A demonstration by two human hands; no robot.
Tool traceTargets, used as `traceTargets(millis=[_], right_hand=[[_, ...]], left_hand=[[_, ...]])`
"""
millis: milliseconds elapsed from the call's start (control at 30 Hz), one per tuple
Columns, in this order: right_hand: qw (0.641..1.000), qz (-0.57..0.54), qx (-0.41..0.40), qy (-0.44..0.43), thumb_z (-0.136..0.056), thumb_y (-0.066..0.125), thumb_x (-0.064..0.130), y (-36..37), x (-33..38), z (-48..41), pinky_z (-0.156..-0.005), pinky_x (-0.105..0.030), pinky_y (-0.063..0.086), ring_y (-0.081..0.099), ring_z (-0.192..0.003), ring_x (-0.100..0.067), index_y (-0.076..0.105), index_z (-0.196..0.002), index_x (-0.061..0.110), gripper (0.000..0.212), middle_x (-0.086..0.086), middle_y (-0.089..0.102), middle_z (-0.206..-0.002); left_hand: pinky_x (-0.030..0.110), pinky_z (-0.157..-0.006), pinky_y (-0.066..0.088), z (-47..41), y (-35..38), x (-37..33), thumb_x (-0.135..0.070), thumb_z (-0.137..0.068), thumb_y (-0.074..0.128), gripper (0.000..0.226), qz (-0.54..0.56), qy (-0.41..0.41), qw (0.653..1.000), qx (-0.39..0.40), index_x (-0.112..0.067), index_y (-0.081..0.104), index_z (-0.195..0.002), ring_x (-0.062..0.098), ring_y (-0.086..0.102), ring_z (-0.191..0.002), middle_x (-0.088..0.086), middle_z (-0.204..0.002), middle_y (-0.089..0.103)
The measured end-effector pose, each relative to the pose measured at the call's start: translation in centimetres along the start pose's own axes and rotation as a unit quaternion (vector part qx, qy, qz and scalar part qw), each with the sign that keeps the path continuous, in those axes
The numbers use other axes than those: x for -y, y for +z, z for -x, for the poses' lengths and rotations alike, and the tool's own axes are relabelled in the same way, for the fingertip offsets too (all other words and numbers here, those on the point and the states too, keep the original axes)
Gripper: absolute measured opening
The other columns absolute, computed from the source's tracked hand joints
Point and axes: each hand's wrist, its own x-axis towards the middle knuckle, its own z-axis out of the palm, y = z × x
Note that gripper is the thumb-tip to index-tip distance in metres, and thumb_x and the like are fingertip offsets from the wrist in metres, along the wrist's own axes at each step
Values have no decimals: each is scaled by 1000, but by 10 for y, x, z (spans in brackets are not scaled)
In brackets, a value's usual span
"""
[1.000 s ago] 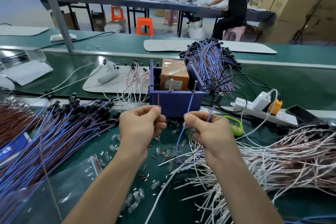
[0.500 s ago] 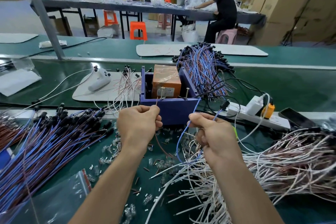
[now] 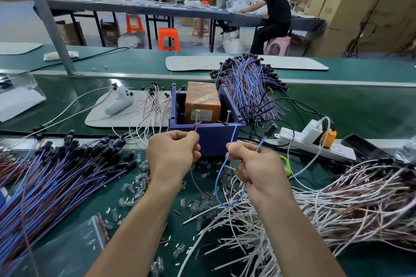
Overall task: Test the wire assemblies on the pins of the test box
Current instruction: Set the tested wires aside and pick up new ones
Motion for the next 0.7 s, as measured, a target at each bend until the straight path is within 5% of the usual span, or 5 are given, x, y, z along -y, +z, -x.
traceTargets(millis=[133, 300, 700], right_hand=[[1000, -3, 4, 1, -87, 73, -3, -1, -1, 0, -36, -19, 21, 23, -34, -8, 74, -74, 4, 15, -13, 68, -62], [1000, -2, 14, -3, -88, 73, -2, -2, 0, 0, -36, -19, 21, 23, -34, -8, 74, -75, 4, 14, -13, 68, -62], [1000, 28, 3, 3, -86, 73, -3, 1, 2, -10, -36, -19, 23, 25, -32, -8, 73, -74, 1, 13, -12, 68, -59]], left_hand=[[25, -50, 50, -2, 1, 0, -23, -73, 74, 19, 9, 6, 999, -30, -38, 76, -62, 12, 65, -44, 1, -56, 71], [25, -51, 51, -7, 2, 4, -20, -76, 75, 20, -2, -1, 998, -57, -16, 74, -57, 11, 66, -43, 1, -55, 71], [26, -52, 51, -10, 2, 6, -21, -79, 75, 16, -9, 6, 997, -75, -17, 74, -64, 10, 66, -44, -1, -55, 71]])
